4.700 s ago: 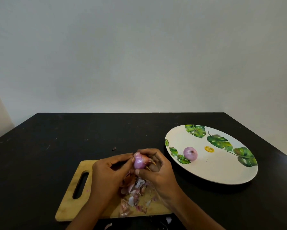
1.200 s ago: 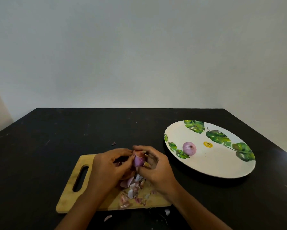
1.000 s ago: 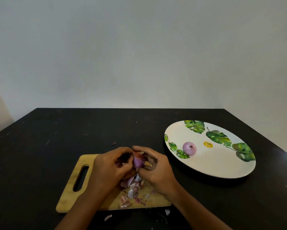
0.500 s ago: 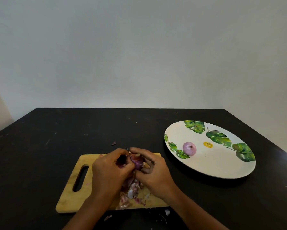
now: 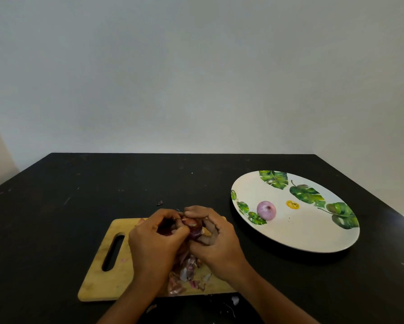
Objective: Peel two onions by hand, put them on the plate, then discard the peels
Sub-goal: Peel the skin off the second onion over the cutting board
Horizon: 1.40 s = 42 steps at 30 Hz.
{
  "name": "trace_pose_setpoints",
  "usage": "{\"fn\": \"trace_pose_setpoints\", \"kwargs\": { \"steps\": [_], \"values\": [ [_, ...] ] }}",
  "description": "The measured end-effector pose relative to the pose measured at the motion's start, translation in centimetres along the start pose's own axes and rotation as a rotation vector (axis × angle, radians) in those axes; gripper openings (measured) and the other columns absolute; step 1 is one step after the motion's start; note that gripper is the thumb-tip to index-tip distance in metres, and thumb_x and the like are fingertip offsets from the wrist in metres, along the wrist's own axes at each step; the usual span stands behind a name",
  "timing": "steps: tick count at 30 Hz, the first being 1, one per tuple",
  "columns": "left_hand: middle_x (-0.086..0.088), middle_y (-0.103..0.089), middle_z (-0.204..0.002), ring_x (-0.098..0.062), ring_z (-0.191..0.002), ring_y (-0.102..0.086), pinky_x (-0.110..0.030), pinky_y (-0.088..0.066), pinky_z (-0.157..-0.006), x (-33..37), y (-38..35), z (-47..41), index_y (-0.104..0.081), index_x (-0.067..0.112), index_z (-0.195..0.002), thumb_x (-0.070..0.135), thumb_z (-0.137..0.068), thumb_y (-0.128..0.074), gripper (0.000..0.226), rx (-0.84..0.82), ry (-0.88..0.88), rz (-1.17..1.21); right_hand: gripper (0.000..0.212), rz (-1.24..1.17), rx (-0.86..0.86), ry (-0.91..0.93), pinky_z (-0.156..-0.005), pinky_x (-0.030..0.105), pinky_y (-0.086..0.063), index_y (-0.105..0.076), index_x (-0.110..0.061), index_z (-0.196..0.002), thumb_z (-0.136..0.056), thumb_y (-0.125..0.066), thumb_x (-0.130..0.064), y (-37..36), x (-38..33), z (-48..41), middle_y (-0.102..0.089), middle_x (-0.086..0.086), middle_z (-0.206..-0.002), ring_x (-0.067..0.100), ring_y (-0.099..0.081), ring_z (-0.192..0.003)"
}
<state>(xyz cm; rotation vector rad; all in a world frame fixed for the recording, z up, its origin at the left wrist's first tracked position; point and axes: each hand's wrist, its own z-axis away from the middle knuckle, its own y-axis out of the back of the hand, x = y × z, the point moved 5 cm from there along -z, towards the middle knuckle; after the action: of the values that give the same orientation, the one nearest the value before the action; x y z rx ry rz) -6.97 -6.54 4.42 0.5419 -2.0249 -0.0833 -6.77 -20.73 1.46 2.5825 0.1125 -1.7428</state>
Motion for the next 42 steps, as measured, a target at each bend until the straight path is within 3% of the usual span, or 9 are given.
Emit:
{"fn": "trace_pose_setpoints", "kwargs": {
  "steps": [7,12,17,19,23,29,33,38,42],
  "values": [
    [0.025,-0.065,-0.088,0.006,-0.08,-0.065,-0.022,-0.055,-0.071,1.5,-0.1,-0.5,-0.066,0.03,-0.098,0.039,-0.078,-0.056,0.024,-0.124,-0.272,-0.02,0.045,-0.008,0.023,0.027,-0.086,0.029,-0.054,-0.064,-0.019,-0.11,-0.071,-0.07,0.002,0.5,-0.1,-0.3,-0.063,-0.01,-0.118,0.015,-0.06,-0.116],
    [0.014,-0.068,-0.089,0.004,-0.084,-0.064,-0.013,-0.053,-0.071,1.4,0.2,-1.1,-0.069,0.022,-0.097,0.033,-0.081,-0.055,0.024,-0.201,-0.377,-0.086,0.045,0.051,0.013,0.033,-0.089,0.032,-0.054,-0.064,-0.023,-0.111,-0.072,-0.07,-0.002,0.4,-0.1,-0.2,-0.062,-0.013,-0.119,0.014,-0.059,-0.118],
    [0.018,-0.067,-0.082,0.003,-0.082,-0.063,-0.009,-0.051,-0.068,1.3,-0.1,-0.9,-0.072,0.022,-0.089,0.035,-0.078,-0.056,0.023,-0.211,-0.304,-0.147,0.042,0.252,0.021,0.096,-0.095,0.032,-0.052,-0.063,-0.025,-0.112,-0.075,-0.069,-0.006,0.4,-0.6,-0.1,-0.059,-0.01,-0.123,0.007,-0.057,-0.118],
    [0.022,-0.066,-0.074,0.006,-0.079,-0.063,-0.007,-0.05,-0.067,1.0,-0.3,-1.0,-0.068,0.032,-0.082,0.02,-0.078,-0.068,0.013,-0.196,-0.197,-0.11,0.041,0.344,0.021,0.116,-0.096,0.034,-0.052,-0.062,-0.027,-0.113,-0.076,-0.069,-0.008,0.4,-0.6,-0.2,-0.056,-0.012,-0.126,0.005,-0.055,-0.12],
    [0.025,-0.067,-0.077,0.007,-0.073,-0.064,-0.004,-0.047,-0.064,0.5,-0.4,-1.0,-0.064,0.039,-0.071,0.003,-0.074,-0.072,0.036,-0.201,-0.119,-0.06,0.043,0.409,0.004,0.135,-0.096,0.036,-0.052,-0.063,-0.024,-0.115,-0.078,-0.071,-0.005,0.3,-0.5,-0.2,-0.055,-0.015,-0.127,0.003,-0.053,-0.12],
    [0.018,-0.065,-0.076,0.005,-0.083,-0.061,-0.007,-0.048,-0.071,0.3,-0.5,-1.1,-0.061,0.039,-0.077,0.006,-0.074,-0.072,0.035,-0.229,-0.162,-0.108,0.043,0.422,-0.004,0.129,-0.097,0.034,-0.052,-0.063,-0.021,-0.115,-0.078,-0.073,-0.004,0.4,-0.6,-0.2,-0.055,-0.015,-0.126,0.001,-0.052,-0.12],
    [0.019,-0.062,-0.085,0.002,-0.085,-0.06,-0.015,-0.05,-0.073,0.5,-0.5,-1.2,-0.064,0.028,-0.079,0.028,-0.07,-0.065,0.009,-0.201,-0.24,-0.123,0.043,0.409,0.004,0.132,-0.096,0.035,-0.052,-0.063,-0.024,-0.115,-0.077,-0.072,-0.004,0.3,-0.7,-0.1,-0.055,-0.016,-0.126,0.002,-0.053,-0.12],
    [0.022,-0.058,-0.09,0.003,-0.087,-0.058,-0.011,-0.049,-0.073,0.9,-0.4,-1.2,-0.063,0.025,-0.075,0.032,-0.063,-0.061,0.014,-0.183,-0.262,-0.056,0.038,0.359,0.017,0.122,-0.098,0.033,-0.051,-0.065,-0.022,-0.113,-0.076,-0.069,-0.012,0.0,-1.1,0.1,-0.058,-0.013,-0.124,0.002,-0.054,-0.119],
    [0.017,-0.06,-0.089,0.0,-0.084,-0.06,-0.007,-0.048,-0.068,1.1,-0.2,-1.3,-0.064,0.02,-0.074,0.037,-0.064,-0.055,0.022,-0.168,-0.26,0.001,0.04,0.268,-0.036,0.088,-0.089,0.021,-0.052,-0.065,-0.021,-0.111,-0.078,-0.071,0.001,-0.1,-1.6,0.2,-0.056,-0.007,-0.124,0.0,-0.055,-0.116]
  ]
}}
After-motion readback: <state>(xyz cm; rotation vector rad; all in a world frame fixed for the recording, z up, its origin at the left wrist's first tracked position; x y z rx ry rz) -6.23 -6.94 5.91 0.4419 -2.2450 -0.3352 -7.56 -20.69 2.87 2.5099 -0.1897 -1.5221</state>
